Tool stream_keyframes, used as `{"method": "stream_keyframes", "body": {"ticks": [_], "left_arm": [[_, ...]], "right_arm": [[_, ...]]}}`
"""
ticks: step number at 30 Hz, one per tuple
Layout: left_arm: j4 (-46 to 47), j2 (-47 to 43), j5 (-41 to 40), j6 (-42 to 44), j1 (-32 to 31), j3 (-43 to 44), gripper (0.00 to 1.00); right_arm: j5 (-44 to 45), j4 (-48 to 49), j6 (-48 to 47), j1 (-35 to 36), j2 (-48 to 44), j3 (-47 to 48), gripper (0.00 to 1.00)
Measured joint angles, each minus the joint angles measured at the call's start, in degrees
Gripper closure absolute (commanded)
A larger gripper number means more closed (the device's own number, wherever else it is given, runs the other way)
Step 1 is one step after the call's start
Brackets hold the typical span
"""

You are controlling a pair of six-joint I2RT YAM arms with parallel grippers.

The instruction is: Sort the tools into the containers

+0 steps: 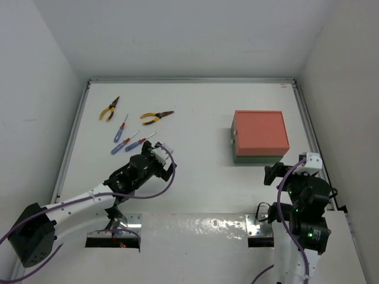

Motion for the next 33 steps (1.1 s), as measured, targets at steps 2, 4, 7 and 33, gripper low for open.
{"method": "stream_keyframes", "body": {"ticks": [2,4,7,33], "left_arm": [[-1.9,0.2,1.2,1.0,0.0,1.8,0.0],[-3.3,0.3,2.4,2.3,0.0,3.8,0.0],[-6.5,1.2,6.4,8.8,0.0,7.5,0.0],[-1.6,52.3,40.2,29.2,-0.7,53.4,0.33]], "right_arm": [[0.0,-0.2,0.0,0.0,0.1,0.0,0.01],[0.0,-0.2,0.0,0.0,0.1,0.0,0.01],[0.2,-1.2,0.3,0.0,1.7,1.0,0.01],[7.6,6.4,5.7,0.0,65.4,35.3,0.12]]}}
